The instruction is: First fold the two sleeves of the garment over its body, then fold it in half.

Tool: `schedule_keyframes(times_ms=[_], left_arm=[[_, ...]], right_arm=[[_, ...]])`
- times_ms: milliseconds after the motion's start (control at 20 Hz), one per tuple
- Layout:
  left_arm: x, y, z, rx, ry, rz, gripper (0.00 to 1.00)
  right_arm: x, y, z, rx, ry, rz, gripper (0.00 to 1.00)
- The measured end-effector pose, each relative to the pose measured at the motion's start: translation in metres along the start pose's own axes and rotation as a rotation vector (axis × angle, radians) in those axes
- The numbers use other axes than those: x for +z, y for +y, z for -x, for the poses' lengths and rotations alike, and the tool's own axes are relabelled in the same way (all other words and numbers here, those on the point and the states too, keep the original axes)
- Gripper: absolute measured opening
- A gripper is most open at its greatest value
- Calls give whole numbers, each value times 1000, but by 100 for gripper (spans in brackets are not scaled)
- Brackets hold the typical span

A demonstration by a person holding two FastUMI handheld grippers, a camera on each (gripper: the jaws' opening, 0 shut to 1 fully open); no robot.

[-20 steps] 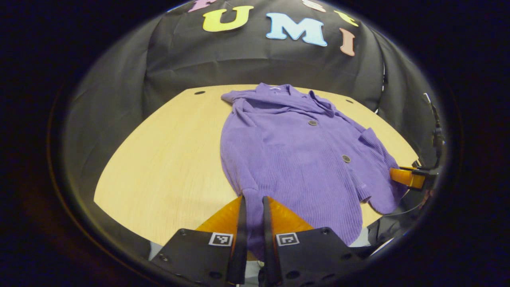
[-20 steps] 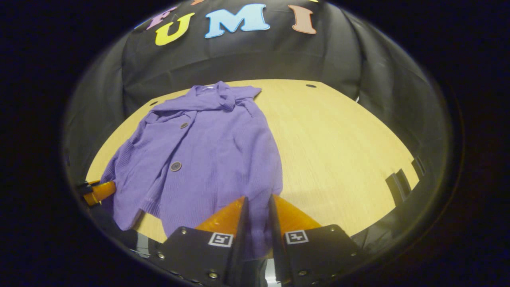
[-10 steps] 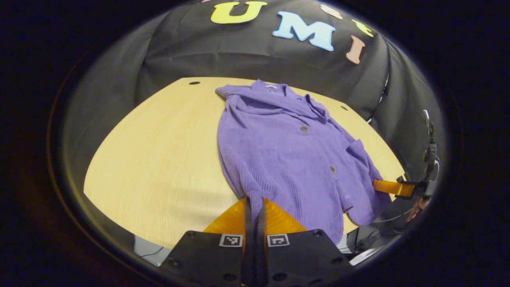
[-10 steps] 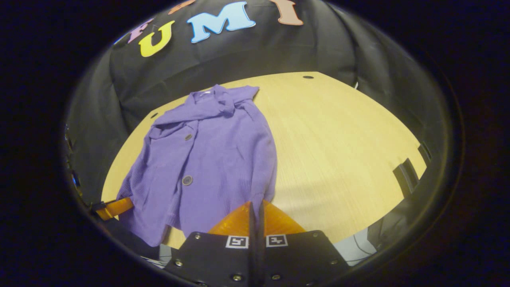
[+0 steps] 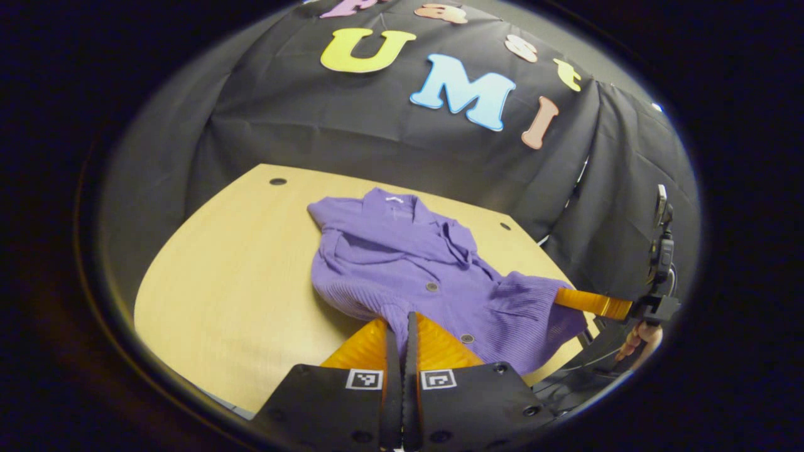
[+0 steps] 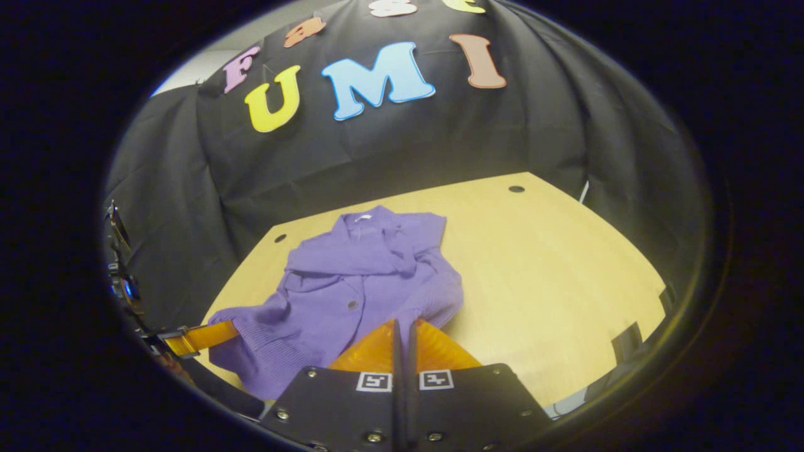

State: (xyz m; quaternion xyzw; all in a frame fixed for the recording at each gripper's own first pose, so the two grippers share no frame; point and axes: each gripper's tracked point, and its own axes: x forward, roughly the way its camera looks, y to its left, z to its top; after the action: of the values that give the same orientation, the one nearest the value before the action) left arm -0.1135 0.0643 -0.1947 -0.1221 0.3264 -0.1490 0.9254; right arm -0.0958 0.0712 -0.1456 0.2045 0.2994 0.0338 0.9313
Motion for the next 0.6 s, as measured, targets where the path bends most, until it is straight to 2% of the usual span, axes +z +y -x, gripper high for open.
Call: schedule_keyframes(times_ms=[200,400,600], left_arm=[[44,-1,-12,-7,-53,20,8],[88,9,-31,22,-96,49,7],[134,21,-55,54,-134,68,8]], right_arm=[[46,14,-12,41,-56,40,1],[89,24,-32,91,-80,51,1],[131,25,-70,140,-89,14,1]])
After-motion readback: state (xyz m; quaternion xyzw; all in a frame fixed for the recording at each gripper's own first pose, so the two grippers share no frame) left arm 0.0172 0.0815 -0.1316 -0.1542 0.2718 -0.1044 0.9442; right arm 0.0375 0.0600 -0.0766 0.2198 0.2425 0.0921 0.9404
